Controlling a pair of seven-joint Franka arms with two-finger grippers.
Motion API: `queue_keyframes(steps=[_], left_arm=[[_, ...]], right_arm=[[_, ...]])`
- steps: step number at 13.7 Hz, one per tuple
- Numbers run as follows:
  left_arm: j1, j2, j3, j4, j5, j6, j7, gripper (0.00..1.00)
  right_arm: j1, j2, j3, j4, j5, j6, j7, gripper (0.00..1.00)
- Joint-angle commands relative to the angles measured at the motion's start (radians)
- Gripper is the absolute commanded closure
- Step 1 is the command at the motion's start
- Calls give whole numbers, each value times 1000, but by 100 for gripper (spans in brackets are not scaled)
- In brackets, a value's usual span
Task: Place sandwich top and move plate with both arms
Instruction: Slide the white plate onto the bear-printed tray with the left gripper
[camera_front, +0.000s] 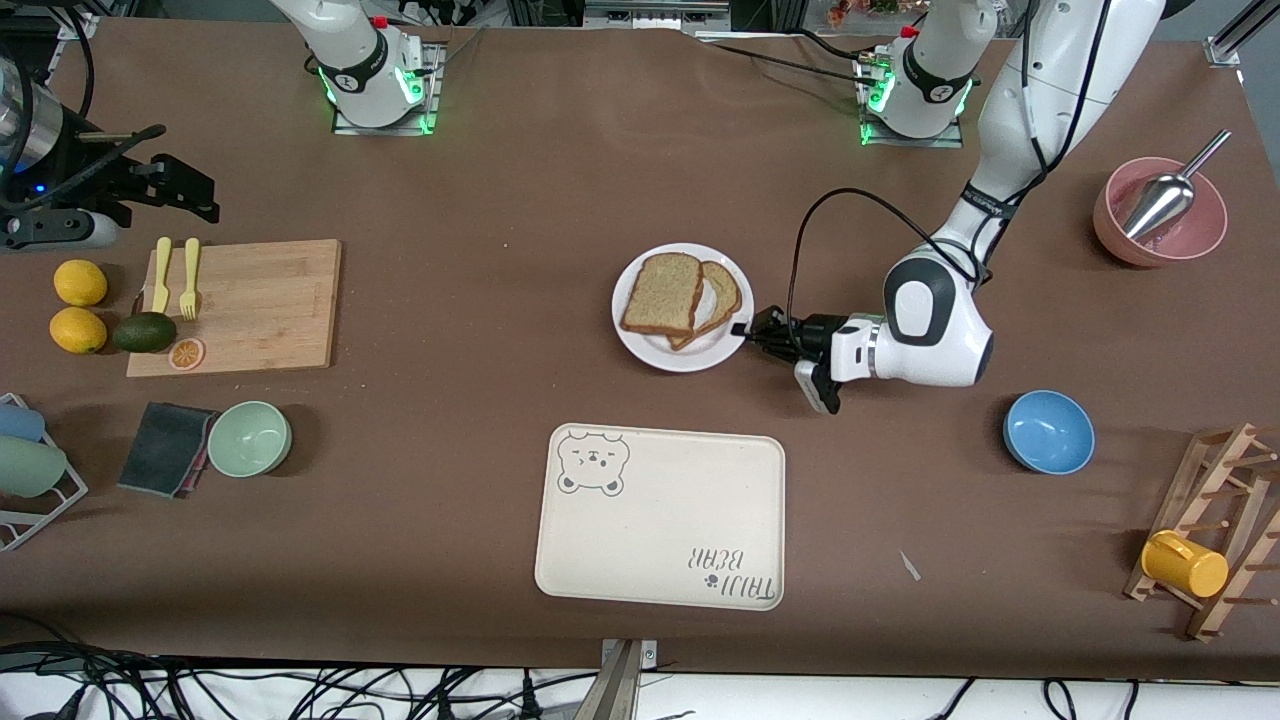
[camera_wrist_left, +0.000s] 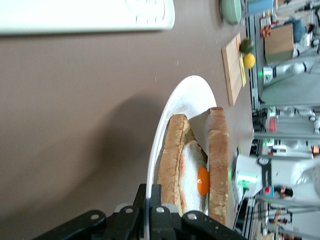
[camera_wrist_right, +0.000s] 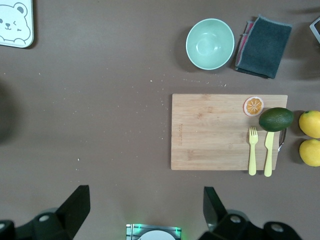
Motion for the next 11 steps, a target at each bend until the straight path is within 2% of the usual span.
queue_keyframes(steps=[1, 3, 7, 11], left_arm=[[4, 57, 4, 139, -30, -30, -91, 100], [2, 99, 6, 216, -30, -22, -136, 100], [13, 192, 9, 415, -33, -14, -342, 100], [-2, 355, 9, 603, -96, 107, -354, 100]], right_arm=[[-12, 9, 5, 26, -2, -11, -6, 0], [-13, 9, 5, 26, -3, -11, -6, 0], [-13, 9, 5, 26, -3, -13, -6, 0], [-13, 9, 5, 26, -3, -11, -8, 0]])
